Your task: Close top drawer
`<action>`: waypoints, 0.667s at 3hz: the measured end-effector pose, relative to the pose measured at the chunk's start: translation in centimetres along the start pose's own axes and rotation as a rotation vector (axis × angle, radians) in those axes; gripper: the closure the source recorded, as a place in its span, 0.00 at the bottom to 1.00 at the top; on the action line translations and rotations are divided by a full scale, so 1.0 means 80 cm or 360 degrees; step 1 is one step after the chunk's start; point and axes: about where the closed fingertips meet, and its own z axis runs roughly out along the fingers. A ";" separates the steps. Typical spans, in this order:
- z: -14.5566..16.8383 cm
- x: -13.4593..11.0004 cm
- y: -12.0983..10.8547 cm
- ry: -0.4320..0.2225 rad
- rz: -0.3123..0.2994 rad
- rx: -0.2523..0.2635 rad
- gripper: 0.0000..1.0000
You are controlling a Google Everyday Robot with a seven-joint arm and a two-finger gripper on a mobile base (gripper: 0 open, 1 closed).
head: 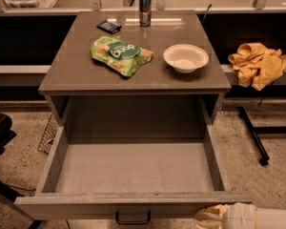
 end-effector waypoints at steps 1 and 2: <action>0.014 -0.011 -0.023 -0.0020 -0.0026 0.0015 1.00; 0.036 -0.045 -0.062 -0.0054 -0.0099 0.0034 1.00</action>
Offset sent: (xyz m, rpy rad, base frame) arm 0.1090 0.0476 0.0246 0.0189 -0.1257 0.0487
